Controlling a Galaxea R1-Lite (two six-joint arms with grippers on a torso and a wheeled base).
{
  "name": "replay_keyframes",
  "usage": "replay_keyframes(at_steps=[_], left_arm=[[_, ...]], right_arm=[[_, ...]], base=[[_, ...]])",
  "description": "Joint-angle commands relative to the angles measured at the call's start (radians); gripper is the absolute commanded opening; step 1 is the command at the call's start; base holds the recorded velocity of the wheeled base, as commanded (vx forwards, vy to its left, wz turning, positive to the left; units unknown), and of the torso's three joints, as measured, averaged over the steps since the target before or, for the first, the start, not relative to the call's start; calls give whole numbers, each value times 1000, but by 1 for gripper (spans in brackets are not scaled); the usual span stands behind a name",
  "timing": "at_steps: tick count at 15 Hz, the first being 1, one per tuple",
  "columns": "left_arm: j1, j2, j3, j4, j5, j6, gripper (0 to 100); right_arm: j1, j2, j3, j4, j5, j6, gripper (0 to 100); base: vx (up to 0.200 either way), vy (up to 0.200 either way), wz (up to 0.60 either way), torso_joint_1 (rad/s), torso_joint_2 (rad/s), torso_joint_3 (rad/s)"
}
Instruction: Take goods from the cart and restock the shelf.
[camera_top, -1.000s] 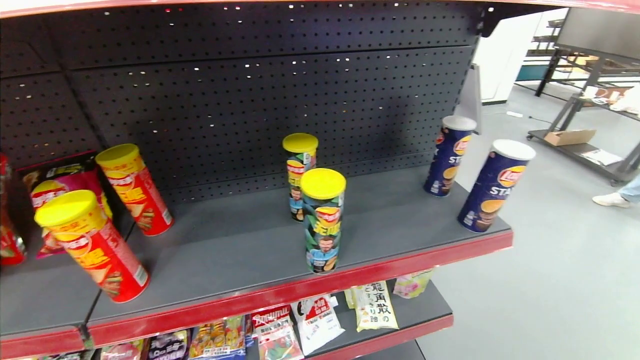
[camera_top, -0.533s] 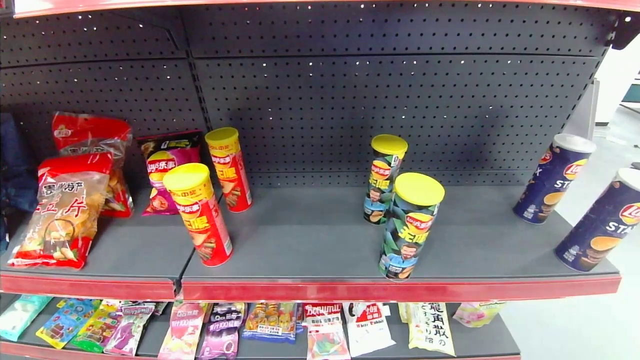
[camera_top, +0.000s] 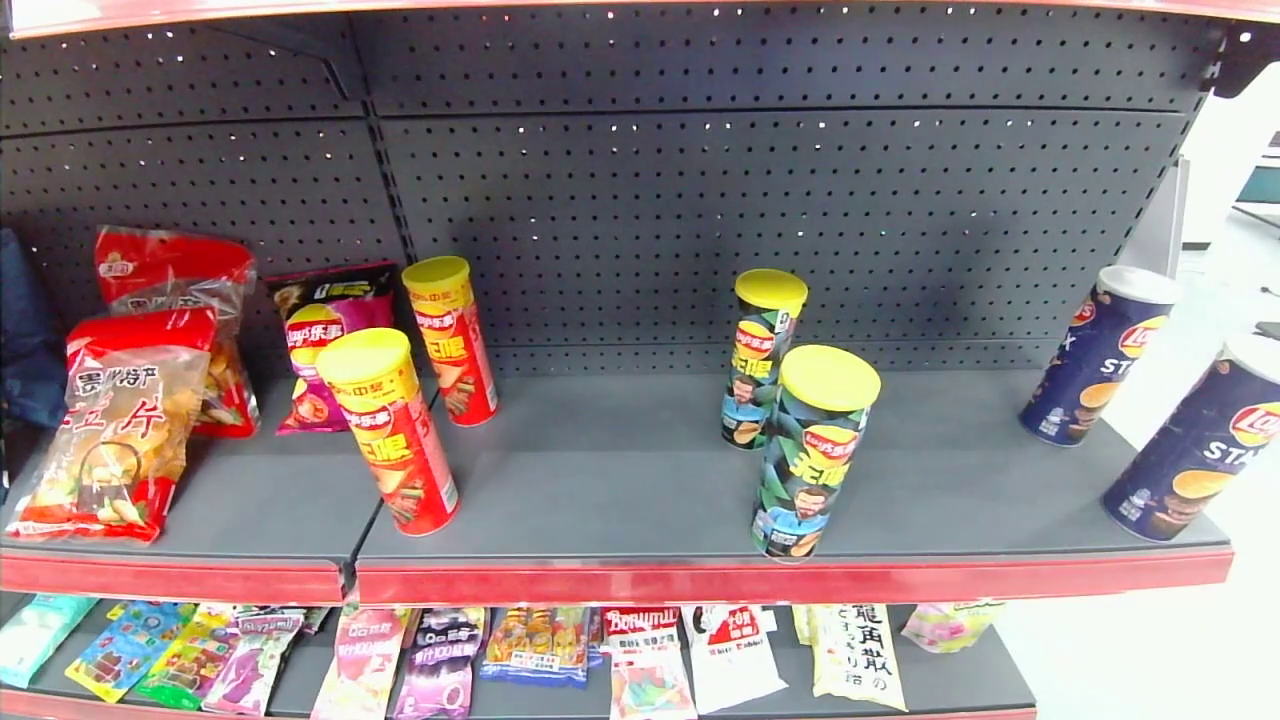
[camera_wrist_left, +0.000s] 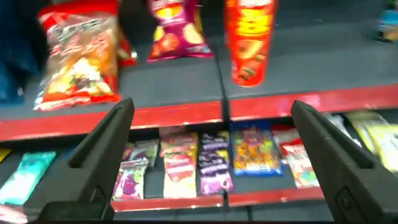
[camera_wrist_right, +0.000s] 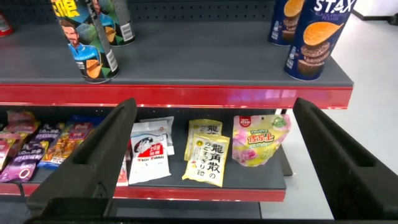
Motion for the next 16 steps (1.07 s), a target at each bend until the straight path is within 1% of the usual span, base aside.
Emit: replay_keyframes(at_steps=[1, 2, 3, 4, 5, 6, 7, 8, 9, 10, 11, 12, 13, 15, 16], left_arm=[[2, 6, 149, -111, 99, -7, 100], [11, 25, 149, -112, 134, -22, 100], [39, 56, 148, -108, 156, -27, 100], [97, 82, 146, -103, 168, -33, 100], [149, 95, 146, -103, 168, -35, 100], [284, 102, 148, -105, 166, -36, 100], [329, 69, 149, -108, 148, -36, 100], [318, 8, 149, -106, 106, -39, 100], [313, -3, 163, -142, 19, -75, 100], [313, -3, 166, -155, -52, -84, 100], [313, -3, 166, -148, -168, -82, 100], [313, -4, 166, -145, -237, -78, 100], [313, -4, 166, -96, -298, -47, 100], [313, -4, 166, -96, -268, -49, 100], [313, -3, 166, -94, -237, -65, 100]], right_arm=[[0, 0, 0, 0, 1, 0, 100], [0, 0, 0, 0, 1, 0, 100], [0, 0, 0, 0, 1, 0, 100], [0, 0, 0, 0, 1, 0, 100], [0, 0, 0, 0, 1, 0, 100], [0, 0, 0, 0, 1, 0, 100], [0, 0, 0, 0, 1, 0, 100], [0, 0, 0, 0, 1, 0, 100], [0, 0, 0, 0, 1, -2, 100], [0, 0, 0, 0, 1, 0, 100], [0, 0, 0, 0, 1, -2, 100], [0, 0, 0, 0, 1, 0, 100], [0, 0, 0, 0, 1, -2, 100], [0, 0, 0, 0, 1, -2, 100], [0, 0, 0, 0, 2, -2, 100]], base=[[0, 0, 0, 0, 0, 0], [0, 0, 0, 0, 0, 0], [0, 0, 0, 0, 0, 0], [0, 0, 0, 0, 0, 0], [0, 0, 0, 0, 0, 0], [0, 0, 0, 0, 0, 0], [0, 0, 0, 0, 0, 0], [0, 0, 0, 0, 0, 0], [0, 0, 0, 0, 0, 0], [0, 0, 0, 0, 0, 0], [0, 0, 0, 0, 0, 0], [0, 0, 0, 0, 0, 0], [0, 0, 0, 0, 0, 0], [0, 0, 0, 0, 0, 0], [0, 0, 0, 0, 0, 0]])
